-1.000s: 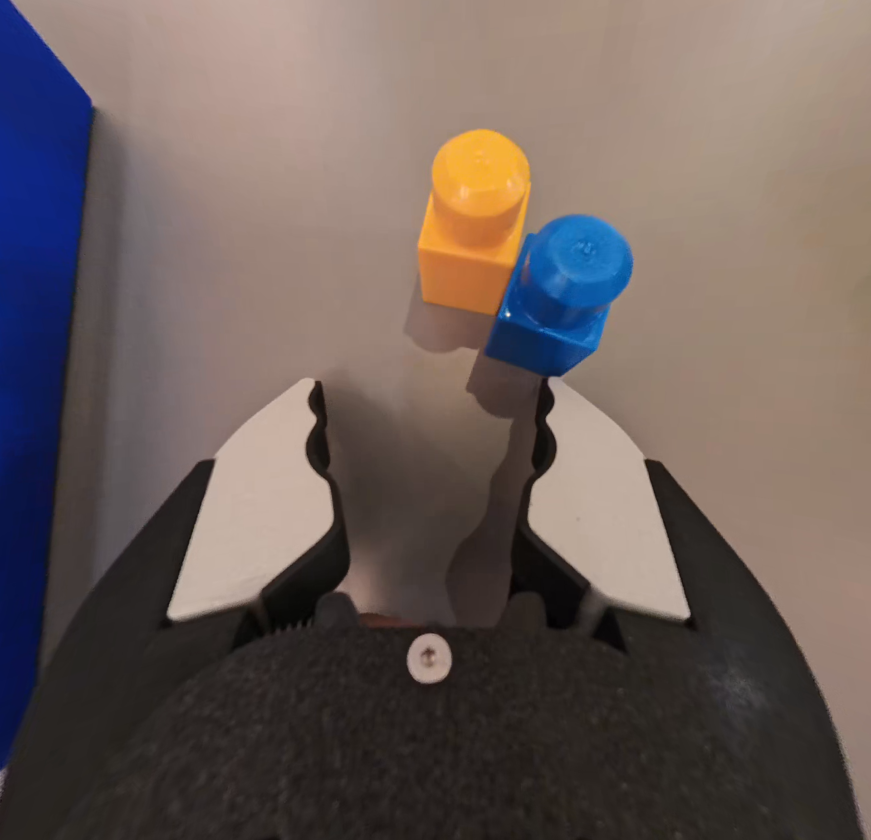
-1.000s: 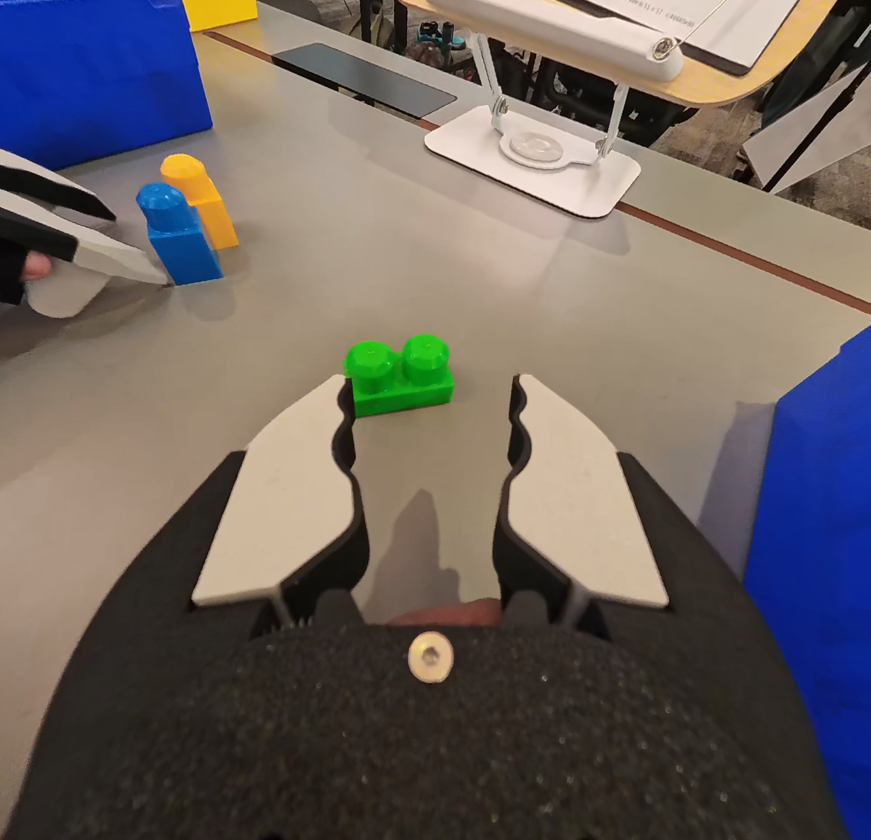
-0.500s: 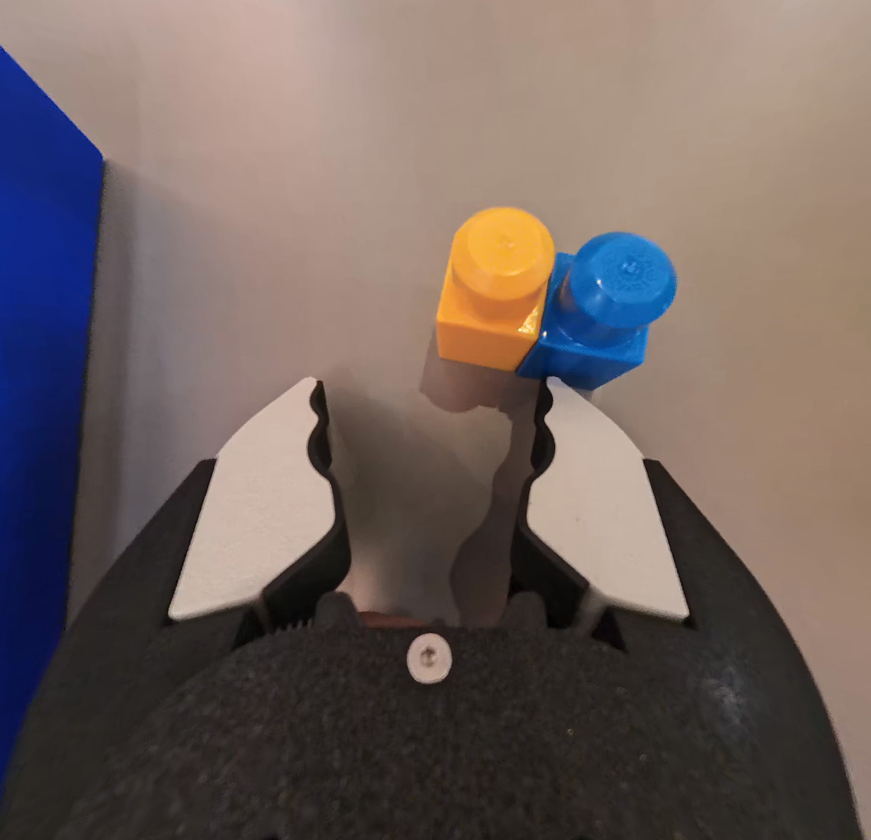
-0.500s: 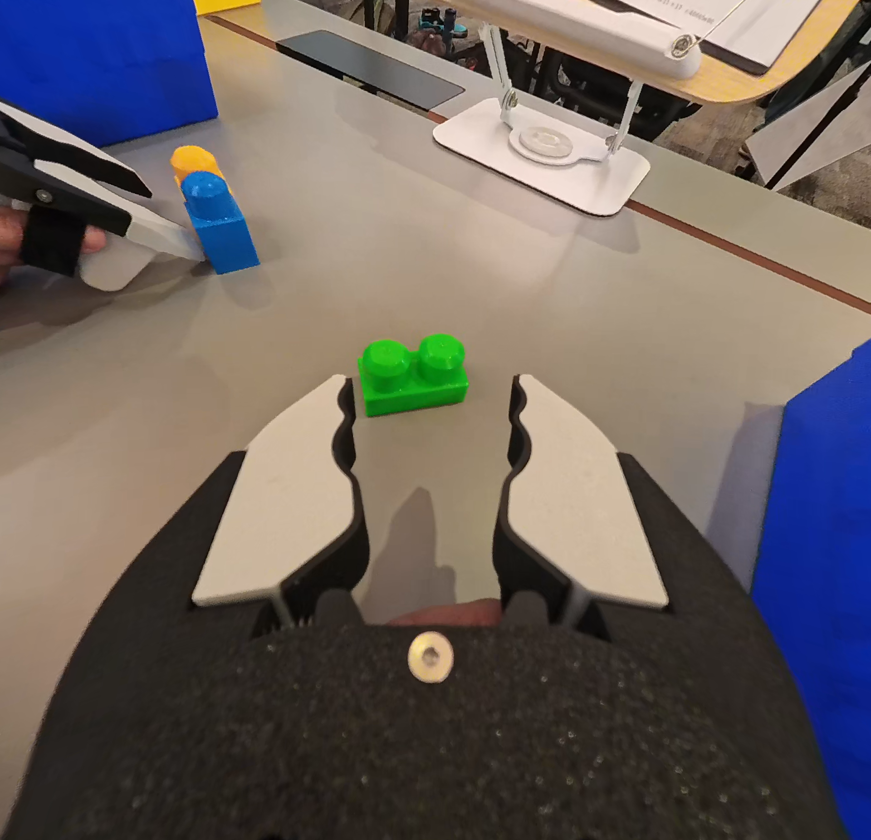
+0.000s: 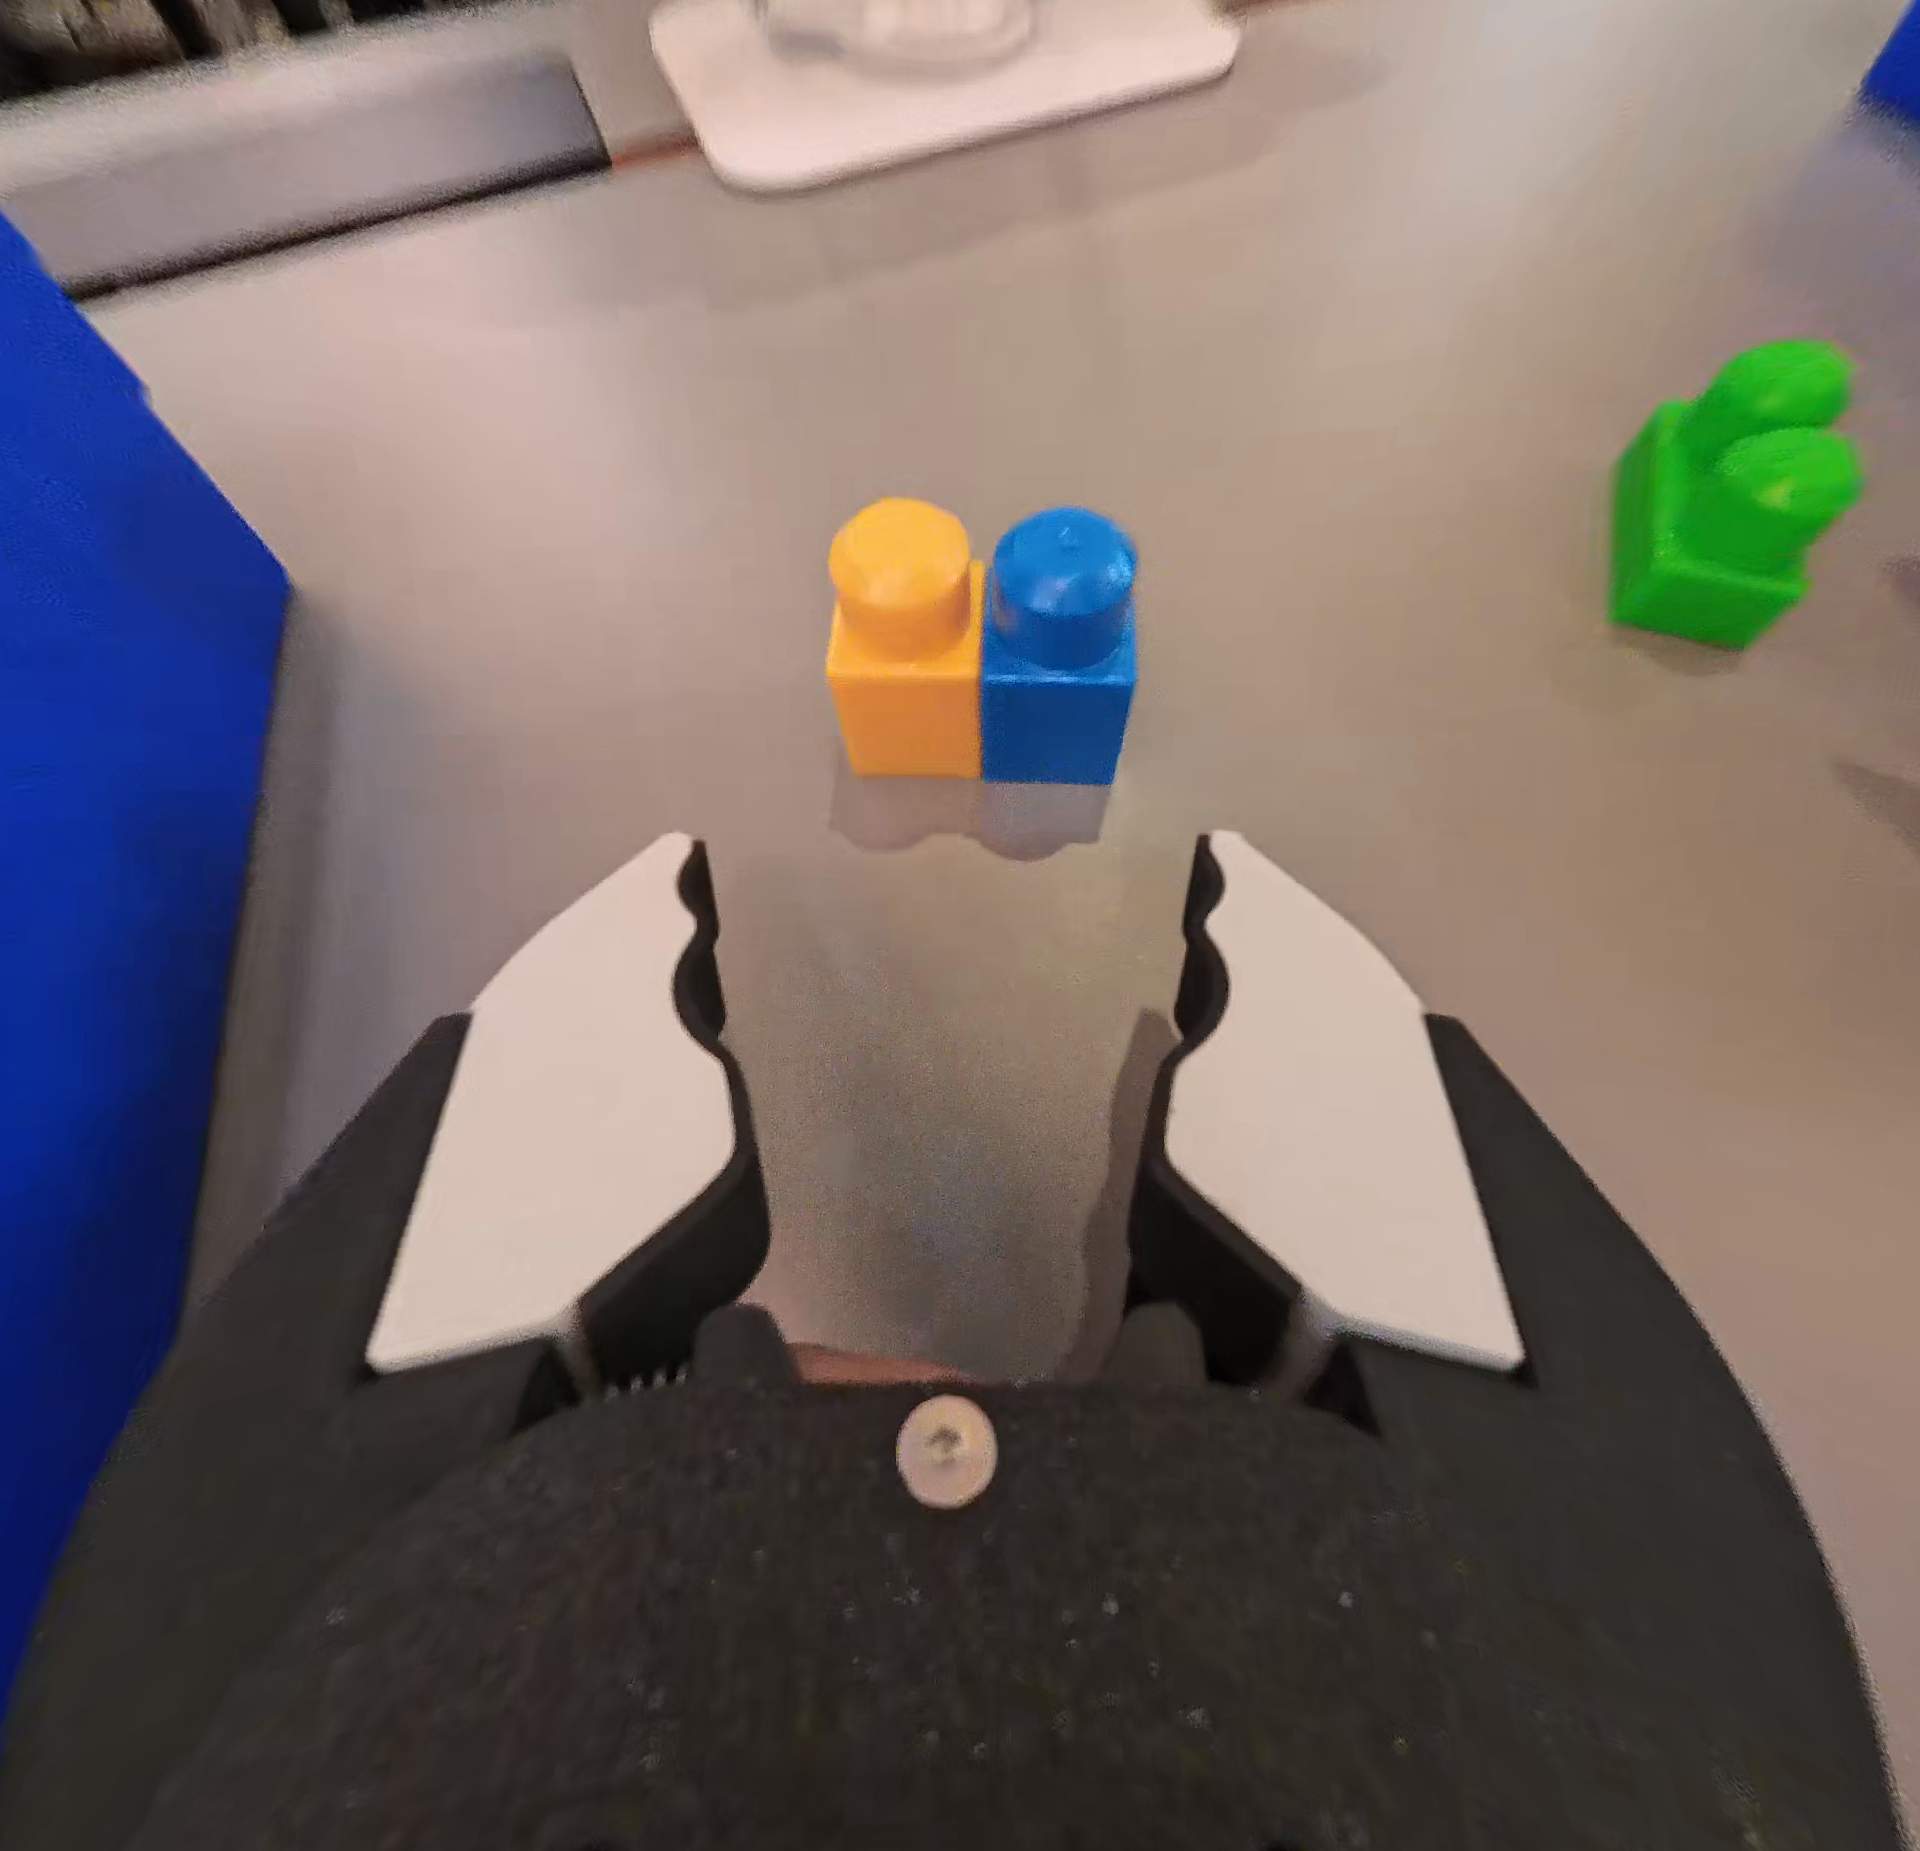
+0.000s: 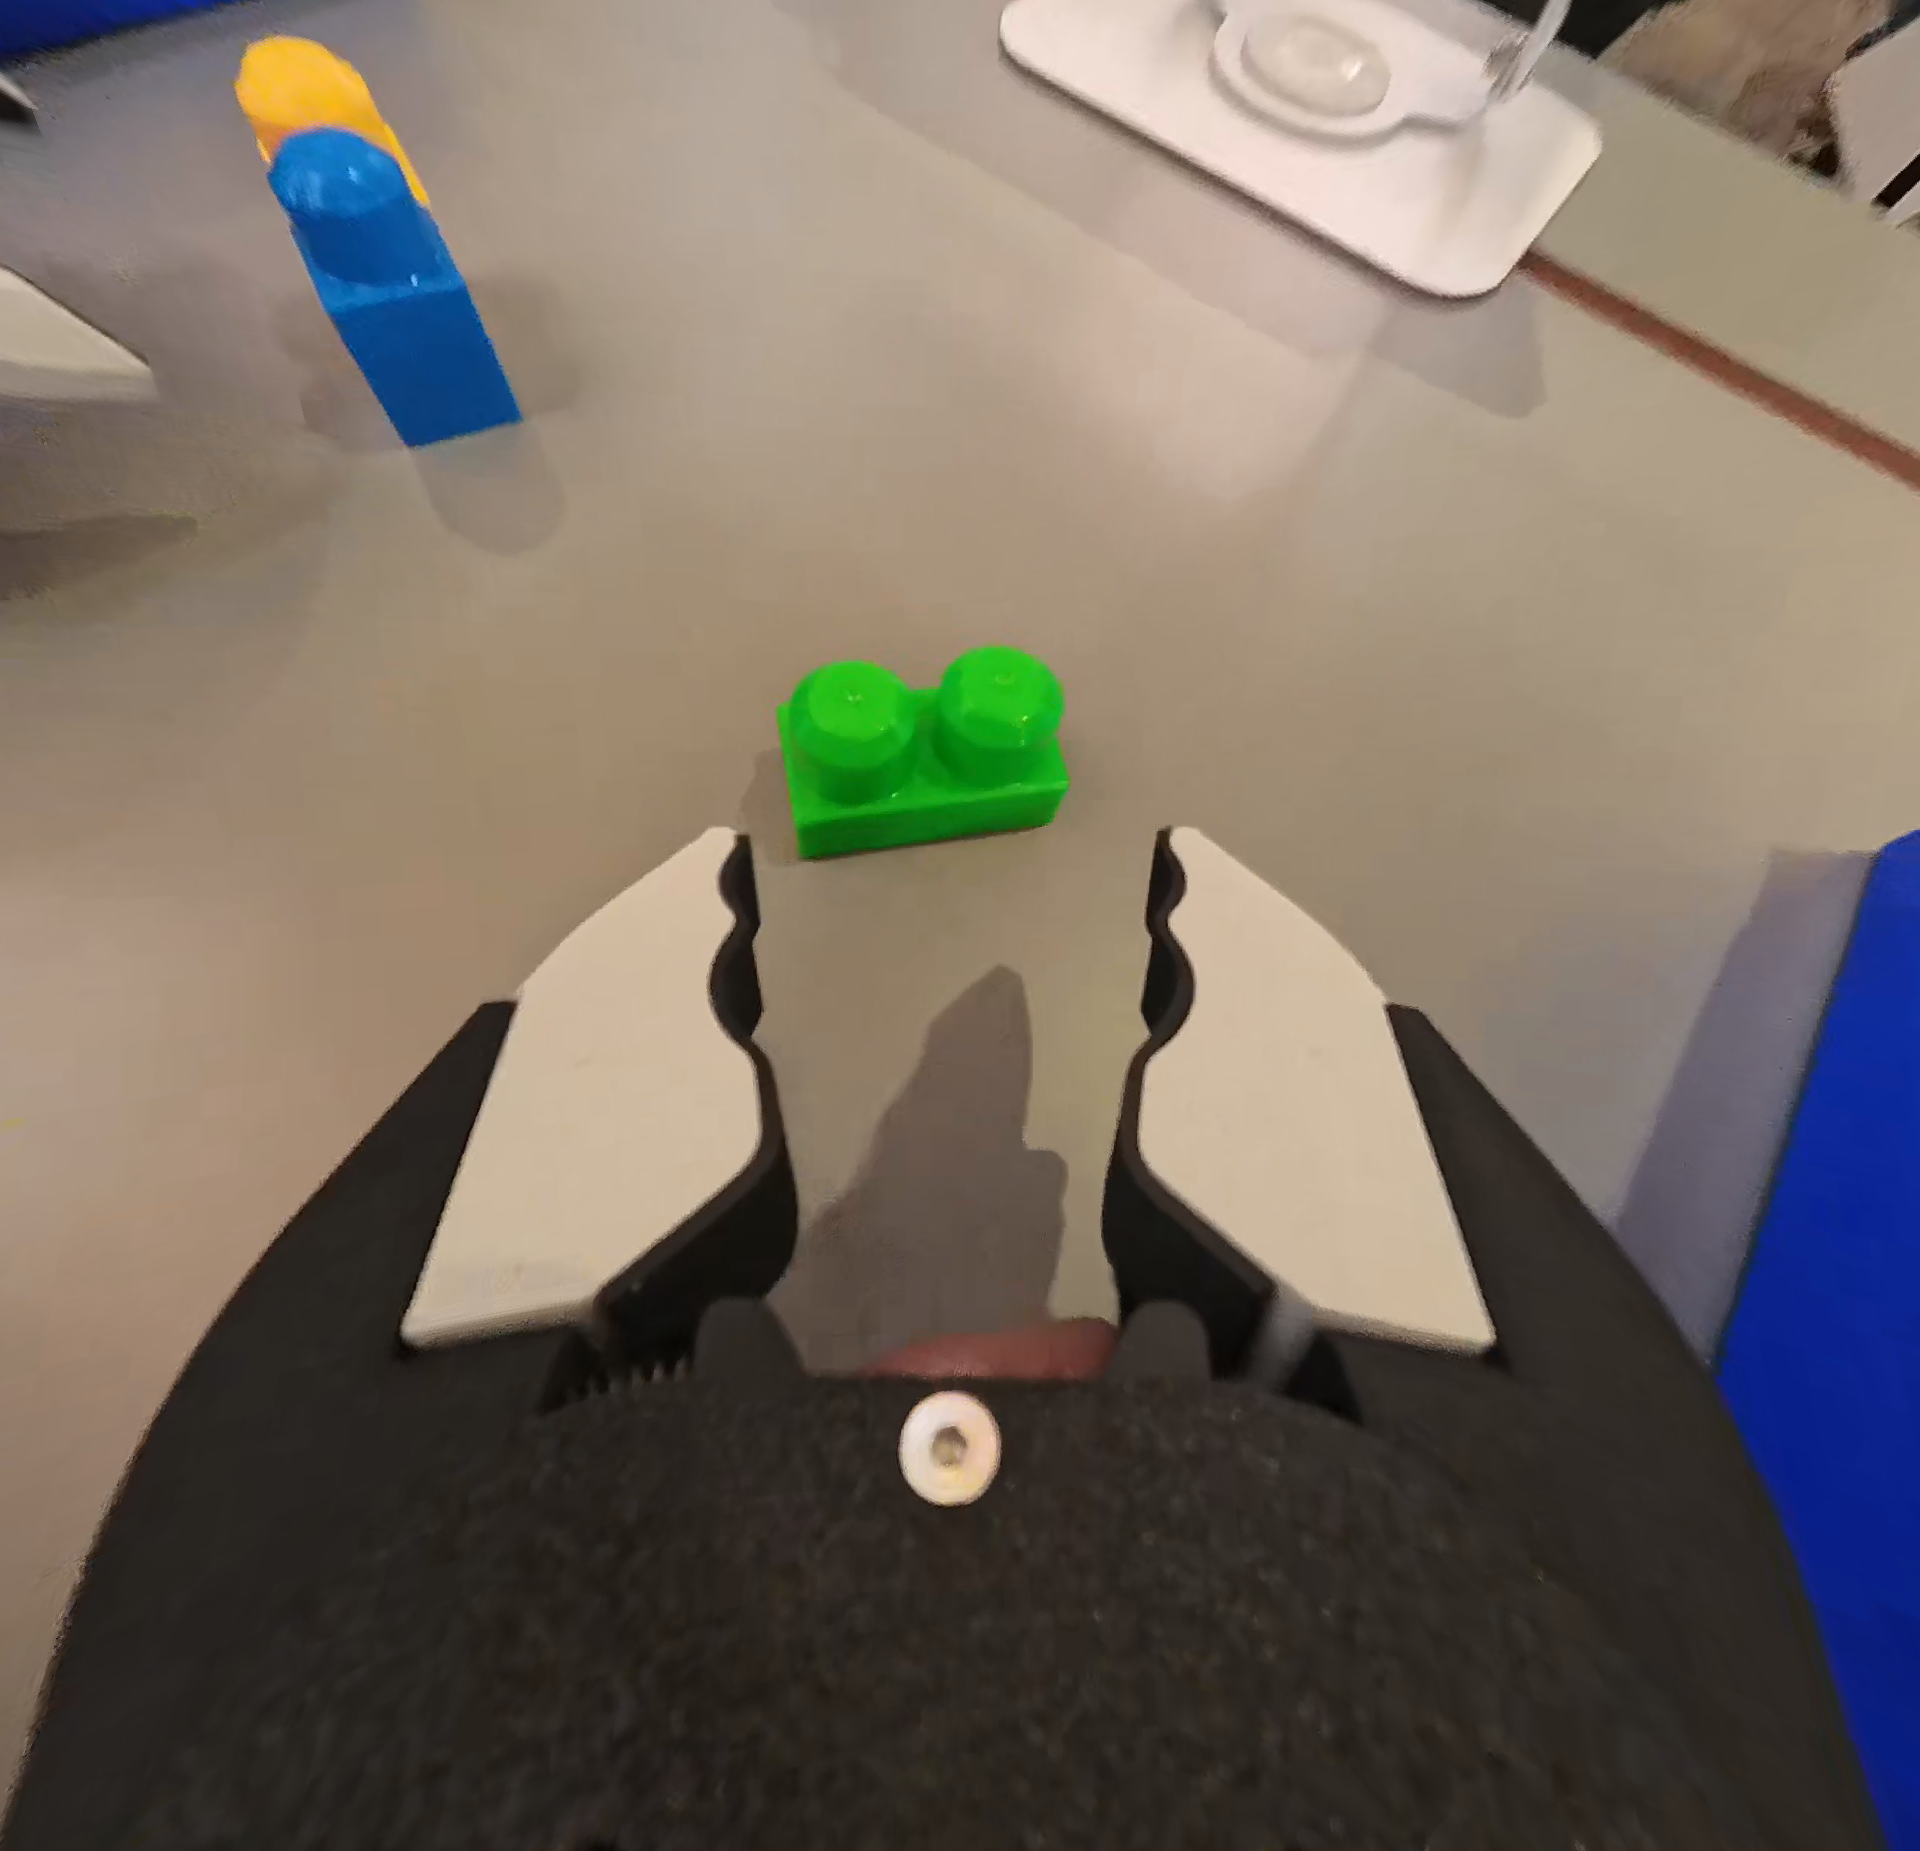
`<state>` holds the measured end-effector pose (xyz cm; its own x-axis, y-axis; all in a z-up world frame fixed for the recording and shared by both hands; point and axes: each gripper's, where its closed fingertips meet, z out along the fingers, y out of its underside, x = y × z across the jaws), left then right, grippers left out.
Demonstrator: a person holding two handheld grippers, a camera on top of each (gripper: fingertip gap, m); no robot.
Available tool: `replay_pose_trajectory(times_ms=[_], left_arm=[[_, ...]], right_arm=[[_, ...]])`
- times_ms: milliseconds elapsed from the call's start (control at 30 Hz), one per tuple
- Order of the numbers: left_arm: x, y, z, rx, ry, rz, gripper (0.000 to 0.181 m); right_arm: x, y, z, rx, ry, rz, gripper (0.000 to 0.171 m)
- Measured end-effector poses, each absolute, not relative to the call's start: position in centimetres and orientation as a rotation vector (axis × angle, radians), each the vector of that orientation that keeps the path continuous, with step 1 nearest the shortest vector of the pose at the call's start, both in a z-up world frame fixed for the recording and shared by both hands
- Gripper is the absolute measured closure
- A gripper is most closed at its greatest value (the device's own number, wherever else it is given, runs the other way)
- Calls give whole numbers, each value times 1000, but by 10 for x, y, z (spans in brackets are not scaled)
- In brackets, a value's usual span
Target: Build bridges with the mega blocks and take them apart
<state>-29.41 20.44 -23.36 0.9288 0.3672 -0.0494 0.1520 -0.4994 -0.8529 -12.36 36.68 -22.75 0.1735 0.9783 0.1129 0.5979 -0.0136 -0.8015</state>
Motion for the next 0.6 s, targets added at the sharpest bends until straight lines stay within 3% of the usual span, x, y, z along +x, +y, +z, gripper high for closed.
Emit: replay_pose_trajectory(times_ms=[200,600], left_arm=[[-288,184,-213,-1977,-300,347,101],[-286,153,-208,-1937,-356,319,107]], right_arm=[[-145,369,-242,-1710,-1590,561,85],[-148,365,-249,-1726,-1752,389,77]])
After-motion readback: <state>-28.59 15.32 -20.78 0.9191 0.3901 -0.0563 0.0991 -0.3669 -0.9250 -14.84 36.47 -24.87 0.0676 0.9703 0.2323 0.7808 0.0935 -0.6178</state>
